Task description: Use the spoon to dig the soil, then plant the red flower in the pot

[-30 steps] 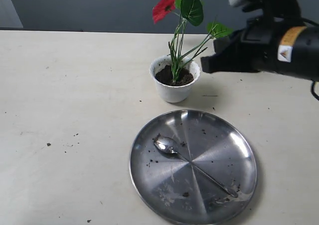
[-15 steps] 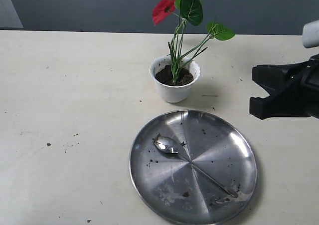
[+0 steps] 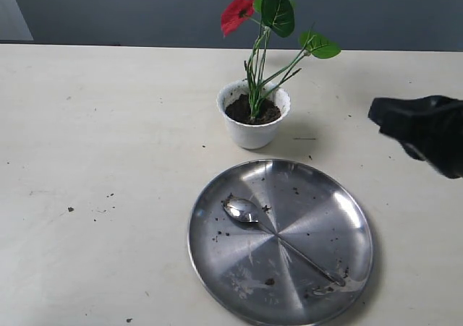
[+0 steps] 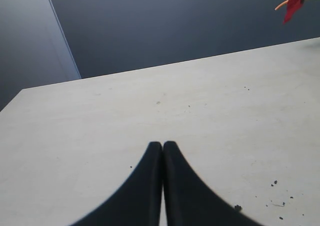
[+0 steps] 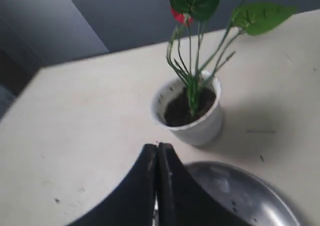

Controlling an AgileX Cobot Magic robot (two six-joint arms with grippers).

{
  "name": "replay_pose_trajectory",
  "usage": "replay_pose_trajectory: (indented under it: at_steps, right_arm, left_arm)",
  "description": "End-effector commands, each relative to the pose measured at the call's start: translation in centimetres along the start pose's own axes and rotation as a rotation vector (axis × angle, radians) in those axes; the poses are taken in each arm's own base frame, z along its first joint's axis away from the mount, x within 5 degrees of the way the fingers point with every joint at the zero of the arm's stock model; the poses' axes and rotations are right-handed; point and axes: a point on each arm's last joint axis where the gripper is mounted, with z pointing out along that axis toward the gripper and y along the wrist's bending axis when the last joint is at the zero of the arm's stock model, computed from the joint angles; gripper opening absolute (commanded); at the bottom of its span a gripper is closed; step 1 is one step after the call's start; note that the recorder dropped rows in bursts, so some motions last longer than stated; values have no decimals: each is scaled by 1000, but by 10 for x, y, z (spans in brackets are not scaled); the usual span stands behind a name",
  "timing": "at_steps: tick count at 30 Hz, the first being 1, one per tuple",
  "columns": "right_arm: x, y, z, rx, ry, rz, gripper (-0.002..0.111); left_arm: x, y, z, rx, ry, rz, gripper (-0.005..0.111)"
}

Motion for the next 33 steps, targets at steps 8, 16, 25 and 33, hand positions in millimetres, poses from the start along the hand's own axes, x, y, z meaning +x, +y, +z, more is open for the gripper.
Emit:
replay_pose_trajectory:
  at_steps: [8,16,25,33]
  right_arm:
    - [13,-21,-49,-143,-530,20,-1]
    - [42,-47,-66,-48,-611,10,-1]
    - [38,-48,-89,31,-799,-94,-1]
    - [38,-44,-100,62,-884,-192,-1]
  left_arm:
    - [-1,0,0,4,-6,-8,2]
    - [-1,0,0,4,-6,-8,2]
    - [-1,0,0,4,-6,-8,2]
    - [-1,0,0,4,-6,-8,2]
